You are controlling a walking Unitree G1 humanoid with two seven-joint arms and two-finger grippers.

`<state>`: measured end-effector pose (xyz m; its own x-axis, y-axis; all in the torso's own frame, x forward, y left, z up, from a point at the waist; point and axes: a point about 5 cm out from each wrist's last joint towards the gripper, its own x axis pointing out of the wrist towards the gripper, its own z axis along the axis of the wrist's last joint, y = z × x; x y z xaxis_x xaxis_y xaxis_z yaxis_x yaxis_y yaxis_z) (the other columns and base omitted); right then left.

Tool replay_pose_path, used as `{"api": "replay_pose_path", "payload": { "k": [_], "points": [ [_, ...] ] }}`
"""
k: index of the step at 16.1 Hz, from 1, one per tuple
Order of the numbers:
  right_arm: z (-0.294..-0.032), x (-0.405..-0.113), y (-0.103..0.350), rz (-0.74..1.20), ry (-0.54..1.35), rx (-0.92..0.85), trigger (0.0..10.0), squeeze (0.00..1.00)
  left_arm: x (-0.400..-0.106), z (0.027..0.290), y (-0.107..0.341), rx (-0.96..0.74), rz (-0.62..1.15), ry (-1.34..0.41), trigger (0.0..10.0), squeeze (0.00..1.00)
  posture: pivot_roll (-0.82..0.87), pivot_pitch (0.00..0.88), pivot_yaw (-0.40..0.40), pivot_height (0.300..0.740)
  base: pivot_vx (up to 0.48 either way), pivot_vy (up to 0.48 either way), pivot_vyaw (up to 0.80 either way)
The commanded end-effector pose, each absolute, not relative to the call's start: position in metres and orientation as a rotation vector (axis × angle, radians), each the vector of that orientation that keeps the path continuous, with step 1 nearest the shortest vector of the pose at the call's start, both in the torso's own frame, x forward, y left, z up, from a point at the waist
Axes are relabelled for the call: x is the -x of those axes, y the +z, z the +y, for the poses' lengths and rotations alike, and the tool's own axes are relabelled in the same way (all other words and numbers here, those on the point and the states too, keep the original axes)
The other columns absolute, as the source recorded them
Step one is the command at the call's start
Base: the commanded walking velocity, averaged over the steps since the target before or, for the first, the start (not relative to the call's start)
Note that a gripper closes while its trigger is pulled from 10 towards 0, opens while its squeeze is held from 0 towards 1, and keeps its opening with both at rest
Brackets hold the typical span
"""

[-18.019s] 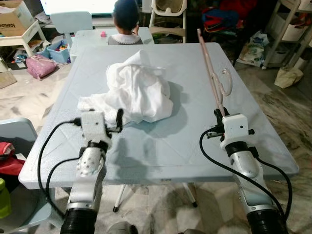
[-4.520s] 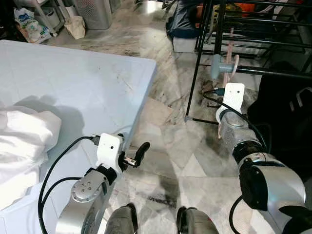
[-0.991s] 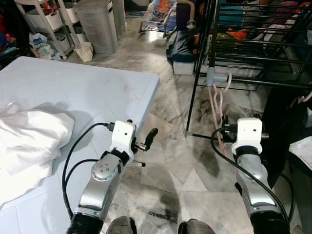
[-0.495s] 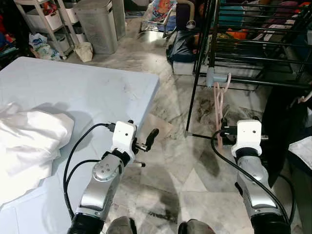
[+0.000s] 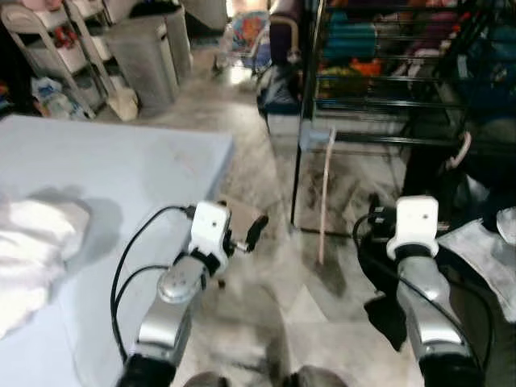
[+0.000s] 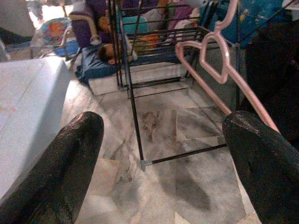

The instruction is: Hang hanger

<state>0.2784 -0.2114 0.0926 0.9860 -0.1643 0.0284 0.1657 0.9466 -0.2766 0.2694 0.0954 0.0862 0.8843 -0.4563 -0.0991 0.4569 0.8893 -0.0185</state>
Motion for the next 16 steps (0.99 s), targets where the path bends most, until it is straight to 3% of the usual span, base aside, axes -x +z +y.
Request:
{"api": "replay_pose_path", "payload": {
  "k": [1, 8, 16],
  "points": [
    [-0.206, -0.283, 0.097, -0.022, -0.144, 0.279, 10.0, 0.0, -0.272, 0.101, 0.086, -0.009, 0.1, -0.454, 10.0, 0.0, -0.07, 0.0, 0.055, 0.74, 0.0, -0.292, 0.0],
    [-0.196, -0.287, 0.099, -0.02, -0.076, 0.268, 10.0, 0.0, -0.283, 0.117, 0.102, -0.017, 0.045, -0.313, 10.0, 0.0, -0.05, 0.0, 0.038, 0.74, 0.0, -0.078, 0.0],
    [-0.187, -0.293, 0.097, -0.007, -0.066, 0.274, 10.0, 0.0, -0.278, 0.117, 0.105, -0.061, 0.027, -0.315, 10.0, 0.0, -0.04, 0.0, 0.036, 0.74, 0.0, 0.0, 0.0]
  ]
}}
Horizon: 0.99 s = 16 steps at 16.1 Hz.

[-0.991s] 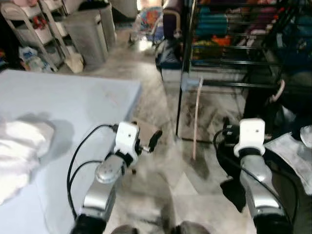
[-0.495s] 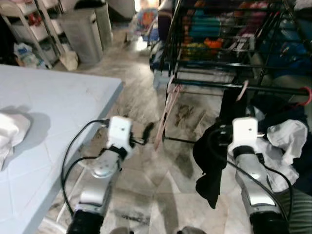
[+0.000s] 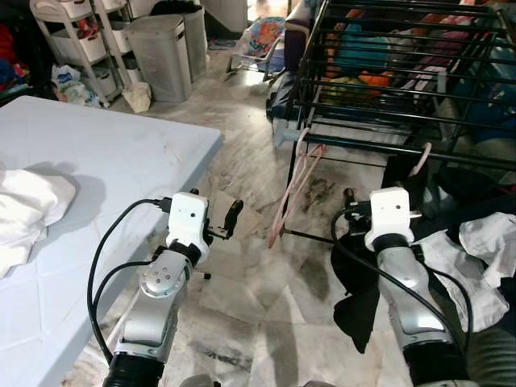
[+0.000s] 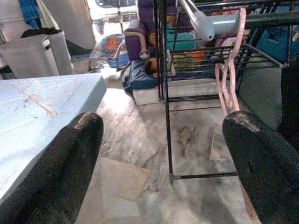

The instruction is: Hang hanger

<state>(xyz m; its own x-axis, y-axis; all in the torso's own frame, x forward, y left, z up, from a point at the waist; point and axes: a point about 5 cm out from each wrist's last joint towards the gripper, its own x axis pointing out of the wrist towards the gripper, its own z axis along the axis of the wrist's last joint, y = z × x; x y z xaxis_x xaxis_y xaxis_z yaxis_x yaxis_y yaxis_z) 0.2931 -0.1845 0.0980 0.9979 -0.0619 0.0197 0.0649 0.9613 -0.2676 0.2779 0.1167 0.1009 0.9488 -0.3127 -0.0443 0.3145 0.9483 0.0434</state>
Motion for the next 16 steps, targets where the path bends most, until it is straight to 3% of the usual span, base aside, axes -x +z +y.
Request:
{"api": "replay_pose_path", "payload": {
  "k": [1, 9, 10, 16],
  "points": [
    [-0.187, -0.292, 0.095, 0.003, -0.096, 0.249, 10.0, 0.0, -0.278, 0.117, 0.104, -0.061, 0.032, -0.317, 10.0, 0.0, -0.04, 0.0, 0.034, 0.74, 0.0, 0.0, 0.0],
    [-0.199, -0.295, 0.1, 0.004, -0.109, 0.262, 10.0, 0.0, -0.276, 0.112, 0.099, -0.049, 0.053, -0.328, 10.0, 0.0, -0.05, 0.0, 0.032, 0.74, 0.0, 0.0, 0.0],
    [-0.201, -0.296, 0.101, -0.015, -0.124, 0.328, 10.0, 0.0, -0.276, 0.111, 0.099, -0.049, 0.054, -0.332, 10.0, 0.0, -0.05, 0.0, 0.032, 0.74, 0.0, 0.0, 0.0],
    [-0.191, -0.295, 0.097, 0.013, -0.1, 0.234, 10.0, 0.0, -0.276, 0.112, 0.099, -0.05, 0.058, -0.337, 10.0, 0.0, -0.05, 0.0, 0.037, 0.74, 0.0, 0.0, 0.0]
  ]
}}
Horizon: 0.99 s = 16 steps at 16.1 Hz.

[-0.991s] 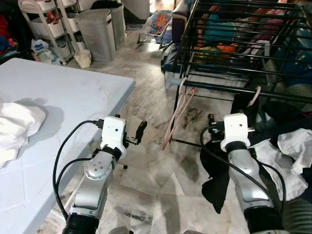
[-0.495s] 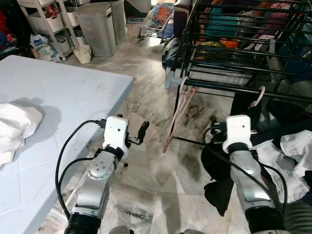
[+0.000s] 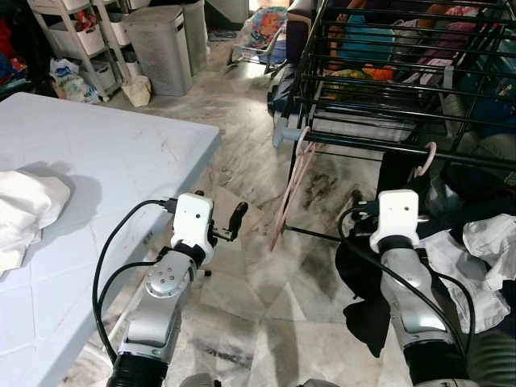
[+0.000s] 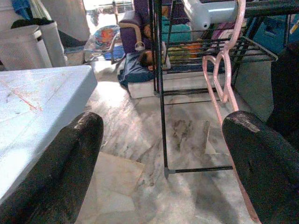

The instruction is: Hang hanger

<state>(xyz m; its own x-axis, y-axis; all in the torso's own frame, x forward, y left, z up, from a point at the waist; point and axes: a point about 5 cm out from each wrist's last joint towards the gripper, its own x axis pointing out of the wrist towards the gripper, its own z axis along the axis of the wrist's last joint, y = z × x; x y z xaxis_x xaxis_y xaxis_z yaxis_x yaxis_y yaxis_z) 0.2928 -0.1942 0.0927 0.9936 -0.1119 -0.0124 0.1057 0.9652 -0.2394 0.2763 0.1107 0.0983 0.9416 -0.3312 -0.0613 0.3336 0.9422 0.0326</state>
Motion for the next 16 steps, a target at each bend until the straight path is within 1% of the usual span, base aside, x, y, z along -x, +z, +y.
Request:
{"api": "replay_pose_path", "payload": {
  "k": [1, 13, 14, 16],
  "points": [
    [-0.1903, -0.2953, 0.0972, 0.017, -0.088, 0.207, 10.0, 0.0, -0.2759, 0.1114, 0.0992, -0.05, 0.057, -0.339, 10.0, 0.0, -0.05, 0.0, 0.037, 0.74, -0.255, 0.0, 0.0],
    [-0.1927, -0.2944, 0.0988, 0.018, -0.076, 0.205, 10.0, 0.0, -0.2752, 0.1099, 0.0985, -0.046, 0.063, -0.348, 10.0, 0.0, -0.05, 0.0, 0.037, 0.74, -0.412, 0.0, 0.0],
    [-0.1923, -0.2941, 0.0987, 0.019, -0.075, 0.205, 10.0, 0.0, -0.2753, 0.1098, 0.0987, -0.046, 0.061, -0.349, 10.0, 0.0, -0.05, 0.0, 0.037, 0.74, -0.281, 0.0, 0.0],
    [-0.1918, -0.2943, 0.0991, 0.018, -0.074, 0.208, 10.0, 0.0, -0.275, 0.1091, 0.099, -0.045, 0.057, -0.356, 10.0, 0.0, -0.05, 0.0, 0.037, 0.74, 0.0, 0.0, 0.0]
  ]
}}
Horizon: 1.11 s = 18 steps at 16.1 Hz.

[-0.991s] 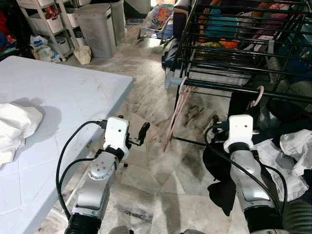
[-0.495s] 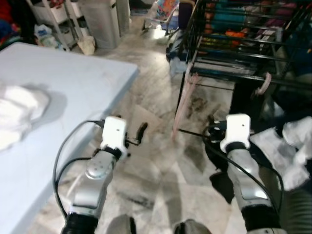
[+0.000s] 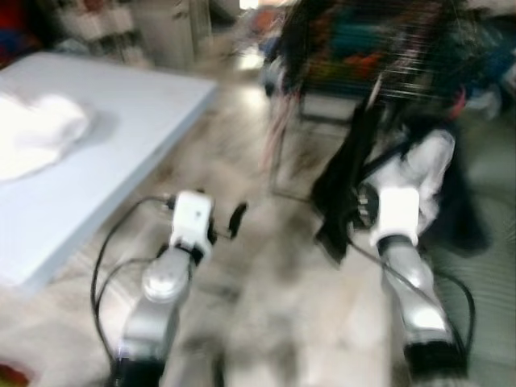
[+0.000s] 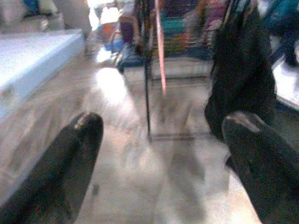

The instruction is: Hang hanger

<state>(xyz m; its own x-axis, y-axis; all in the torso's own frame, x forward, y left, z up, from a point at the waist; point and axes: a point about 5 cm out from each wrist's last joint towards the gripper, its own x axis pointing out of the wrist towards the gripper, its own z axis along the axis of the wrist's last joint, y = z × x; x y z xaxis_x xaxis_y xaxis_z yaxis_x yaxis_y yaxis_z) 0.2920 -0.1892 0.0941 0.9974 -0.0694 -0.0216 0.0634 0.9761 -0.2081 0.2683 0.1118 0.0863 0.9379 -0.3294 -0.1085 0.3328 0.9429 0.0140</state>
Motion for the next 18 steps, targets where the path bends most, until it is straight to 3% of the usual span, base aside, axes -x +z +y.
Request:
{"api": "replay_pose_path", "payload": {
  "k": [1, 5, 11, 18],
  "points": [
    [-0.191, -0.294, 0.1, 0.012, -0.07, 0.215, 10.0, 0.0, -0.275, 0.109, 0.099, -0.042, 0.055, -0.351, 10.0, 0.0, -0.05, 0.0, 0.037, 0.74, 0.0, 0.0, 0.0],
    [-0.187, -0.294, 0.102, -0.005, -0.038, 0.246, 10.0, 0.0, -0.277, 0.114, 0.099, -0.044, 0.058, -0.302, 10.0, 0.0, -0.05, 0.0, 0.037, 0.74, 0.0, 0.0, 0.36],
    [-0.183, -0.293, 0.101, -0.007, -0.001, 0.242, 10.0, 0.0, -0.287, 0.151, 0.09, -0.095, 0.126, -0.034, 10.0, 0.0, -0.05, 0.0, 0.034, 0.74, 0.0, 0.0, 0.8],
    [-0.178, -0.295, 0.103, -0.015, 0.026, 0.227, 10.0, 0.0, -0.286, 0.151, 0.087, -0.086, 0.146, -0.004, 10.0, 0.0, -0.05, 0.0, 0.032, 0.74, 0.0, 0.0, 0.8]
  ]
}}
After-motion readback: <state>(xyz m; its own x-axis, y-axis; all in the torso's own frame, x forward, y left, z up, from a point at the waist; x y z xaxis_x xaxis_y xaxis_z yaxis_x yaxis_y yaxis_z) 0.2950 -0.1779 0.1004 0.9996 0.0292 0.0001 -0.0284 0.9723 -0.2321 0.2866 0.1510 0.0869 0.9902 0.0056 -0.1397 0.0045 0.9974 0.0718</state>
